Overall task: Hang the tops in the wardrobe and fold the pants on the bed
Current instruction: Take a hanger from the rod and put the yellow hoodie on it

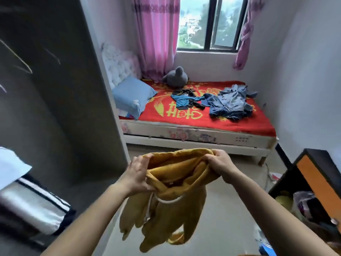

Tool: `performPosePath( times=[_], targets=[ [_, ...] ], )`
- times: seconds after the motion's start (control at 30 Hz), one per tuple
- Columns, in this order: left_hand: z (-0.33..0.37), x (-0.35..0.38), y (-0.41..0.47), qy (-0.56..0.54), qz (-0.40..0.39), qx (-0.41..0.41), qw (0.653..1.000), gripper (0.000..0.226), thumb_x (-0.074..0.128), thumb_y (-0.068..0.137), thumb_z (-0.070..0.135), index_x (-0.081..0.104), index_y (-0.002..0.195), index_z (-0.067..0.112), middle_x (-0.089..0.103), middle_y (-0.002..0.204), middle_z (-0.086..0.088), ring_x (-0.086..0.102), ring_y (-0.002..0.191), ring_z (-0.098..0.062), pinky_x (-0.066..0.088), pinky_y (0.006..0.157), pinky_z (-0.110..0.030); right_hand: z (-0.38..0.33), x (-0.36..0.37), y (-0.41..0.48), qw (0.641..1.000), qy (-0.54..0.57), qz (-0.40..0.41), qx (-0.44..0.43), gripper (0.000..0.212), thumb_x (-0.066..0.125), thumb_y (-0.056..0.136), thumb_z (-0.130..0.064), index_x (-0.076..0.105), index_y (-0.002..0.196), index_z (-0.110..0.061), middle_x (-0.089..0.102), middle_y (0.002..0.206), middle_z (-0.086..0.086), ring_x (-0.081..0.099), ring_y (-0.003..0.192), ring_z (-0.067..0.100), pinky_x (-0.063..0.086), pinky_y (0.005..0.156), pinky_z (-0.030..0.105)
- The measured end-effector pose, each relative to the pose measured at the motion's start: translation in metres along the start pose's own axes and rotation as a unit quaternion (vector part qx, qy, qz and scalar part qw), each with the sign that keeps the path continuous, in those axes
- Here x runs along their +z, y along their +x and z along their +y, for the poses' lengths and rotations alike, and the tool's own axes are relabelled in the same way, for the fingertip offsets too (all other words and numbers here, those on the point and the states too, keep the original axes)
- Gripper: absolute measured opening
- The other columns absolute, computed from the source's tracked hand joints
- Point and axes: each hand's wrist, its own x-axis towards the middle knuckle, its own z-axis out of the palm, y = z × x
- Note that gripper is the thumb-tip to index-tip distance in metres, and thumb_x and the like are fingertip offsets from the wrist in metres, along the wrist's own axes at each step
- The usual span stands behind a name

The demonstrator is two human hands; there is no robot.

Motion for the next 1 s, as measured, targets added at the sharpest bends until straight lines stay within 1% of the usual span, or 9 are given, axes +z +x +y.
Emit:
performPosePath(
  times=[0.13,0.2,0.27,0.3,0.37,0.47,0.57,0.77,1.0],
  targets=[
    [-0.067,-0.032,-0.012,-0.172,-0.011,-0.203,0.964,0.135,0.069,0.049,0.086,-0.004,0.151,0.036,0.030,0.154,-0.005,0.036,0.138,-0.033,0.040,0.108,-0.052,-0.076,0.061,0.030,0.993,0.030,-0.009,-0.117,0.027,0.050,0.092,-0.007,0.072,0.093,-0.022,0.070,0.084,0.003,0.066,0.079,0.022,0.058,0.071,0.038],
    [-0.089,-0.046,-0.016,-0.180,0.035,-0.264,0.947,0.107,0.074,0.066,0.071,0.026,0.150,0.025,0.050,0.141,-0.004,0.053,0.125,-0.029,0.050,0.099,-0.043,-0.108,0.090,0.034,0.985,0.042,-0.026,-0.166,0.029,0.050,0.093,-0.008,0.073,0.097,-0.025,0.069,0.090,0.001,0.066,0.087,0.021,0.057,0.075,0.037],
    [-0.111,-0.060,-0.020,-0.131,0.093,-0.299,0.941,0.042,0.072,0.080,0.049,0.065,0.110,0.022,0.069,0.106,-0.001,0.066,0.093,-0.018,0.058,0.079,-0.032,-0.134,0.114,0.040,0.974,0.039,-0.041,-0.218,0.028,0.052,0.093,-0.009,0.072,0.100,-0.027,0.069,0.097,-0.001,0.064,0.094,0.017,0.055,0.079,0.034],
    [-0.121,-0.069,-0.024,-0.107,0.118,-0.307,0.938,0.017,0.071,0.082,0.039,0.068,0.087,0.022,0.068,0.084,0.002,0.065,0.079,-0.016,0.055,0.063,-0.026,-0.146,0.125,0.044,0.968,0.029,-0.048,-0.245,0.027,0.053,0.094,-0.011,0.072,0.102,-0.029,0.068,0.102,-0.003,0.062,0.098,0.014,0.053,0.081,0.032],
    [-0.142,-0.088,-0.033,-0.087,0.199,-0.324,0.921,0.017,0.064,0.085,0.022,0.063,0.069,0.018,0.059,0.067,0.003,0.062,0.071,-0.022,0.037,0.049,-0.022,-0.167,0.143,0.054,0.955,0.001,-0.067,-0.288,0.024,0.053,0.096,-0.015,0.070,0.106,-0.030,0.065,0.108,-0.006,0.059,0.102,0.010,0.048,0.079,0.025],
    [-0.171,-0.119,-0.039,-0.065,0.337,-0.346,0.873,0.011,0.057,0.090,0.020,0.061,0.085,0.012,0.057,0.091,-0.014,0.058,0.087,-0.038,0.043,0.065,-0.033,-0.195,0.167,0.067,0.933,-0.059,-0.084,-0.344,0.020,0.052,0.099,-0.018,0.068,0.108,-0.026,0.060,0.106,-0.011,0.055,0.099,0.003,0.040,0.073,0.014],
    [-0.191,-0.151,-0.034,-0.076,0.355,-0.371,0.855,0.020,0.049,0.096,0.027,0.054,0.095,0.008,0.057,0.102,-0.022,0.057,0.096,-0.044,0.045,0.079,-0.042,-0.211,0.193,0.086,0.910,-0.111,-0.112,-0.383,0.020,0.050,0.099,-0.017,0.065,0.108,-0.027,0.057,0.103,-0.013,0.055,0.097,0.005,0.042,0.073,0.015],
    [-0.216,-0.183,-0.017,-0.237,0.419,-0.374,0.792,0.027,0.040,0.102,0.029,0.054,0.092,0.009,0.057,0.081,-0.004,0.060,0.084,-0.030,0.041,0.067,-0.033,-0.235,0.256,0.137,0.911,-0.113,-0.120,-0.377,0.022,0.050,0.094,-0.011,0.066,0.102,-0.024,0.059,0.098,-0.005,0.056,0.096,0.015,0.047,0.083,0.032],
    [-0.271,-0.225,0.027,-0.383,0.515,-0.436,0.630,0.030,0.050,0.094,0.031,0.057,0.071,0.013,0.059,0.073,-0.006,0.058,0.072,-0.026,0.050,0.069,-0.038,-0.299,0.348,0.222,0.902,-0.070,-0.257,-0.340,0.027,0.045,0.098,-0.042,0.055,0.121,-0.033,0.051,0.126,-0.005,0.053,0.111,0.013,0.050,0.085,0.028]
  ],
)
